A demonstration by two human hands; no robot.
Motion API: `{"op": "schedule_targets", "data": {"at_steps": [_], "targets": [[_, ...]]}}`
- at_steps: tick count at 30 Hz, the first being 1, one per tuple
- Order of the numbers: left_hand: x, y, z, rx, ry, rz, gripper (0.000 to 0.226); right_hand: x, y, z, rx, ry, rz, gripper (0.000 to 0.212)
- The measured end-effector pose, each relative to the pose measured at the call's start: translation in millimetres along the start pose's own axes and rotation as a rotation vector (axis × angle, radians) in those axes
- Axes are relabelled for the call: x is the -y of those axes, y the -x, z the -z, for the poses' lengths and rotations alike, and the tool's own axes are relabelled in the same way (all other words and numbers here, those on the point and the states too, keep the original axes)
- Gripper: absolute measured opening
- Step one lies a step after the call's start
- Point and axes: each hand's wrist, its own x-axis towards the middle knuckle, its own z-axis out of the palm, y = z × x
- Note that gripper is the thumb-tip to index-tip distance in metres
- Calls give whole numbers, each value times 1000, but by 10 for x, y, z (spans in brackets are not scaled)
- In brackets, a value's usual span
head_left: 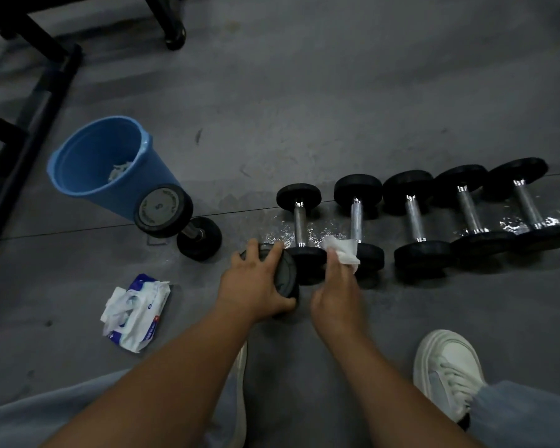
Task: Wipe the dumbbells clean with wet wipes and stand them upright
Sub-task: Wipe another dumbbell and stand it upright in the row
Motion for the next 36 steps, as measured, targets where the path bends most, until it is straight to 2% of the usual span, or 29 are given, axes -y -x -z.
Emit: {"op": "schedule_targets", "data": {"at_steps": [4, 7, 12, 19, 23, 29, 33, 34, 35, 36], "targets": [[144, 28, -169, 23, 28, 67, 113, -205, 53, -114, -27, 378, 132, 88], [262, -6, -165, 54, 72, 111, 115, -203, 46, -156, 8, 482, 216, 91], [248, -76, 2, 73, 28, 91, 112, 9, -39, -153, 53, 517, 304, 97], [649, -508, 594, -44, -107, 119, 108, 492, -578, -200, 19, 556, 451, 91], [762, -932, 684, -60, -77, 123, 109, 662, -1007, -294, -47, 603, 563, 90], [774, -1349, 451, -66, 10, 136, 109, 511, -1422, -431, -9, 664, 592, 88], [848, -1481, 506, 33, 15, 190, 110, 300, -1593, -500, 75, 689, 572, 78], [837, -1465, 500, -3, -36, 184, 108, 244, -1648, -513, 99, 696, 548, 75], [788, -1429, 487, -107, -101, 110, 103, 203, -1704, -519, 122, 693, 526, 71], [710, -1386, 438, -229, -156, -41, 93, 172, -1754, -514, 142, 681, 502, 64]]}}
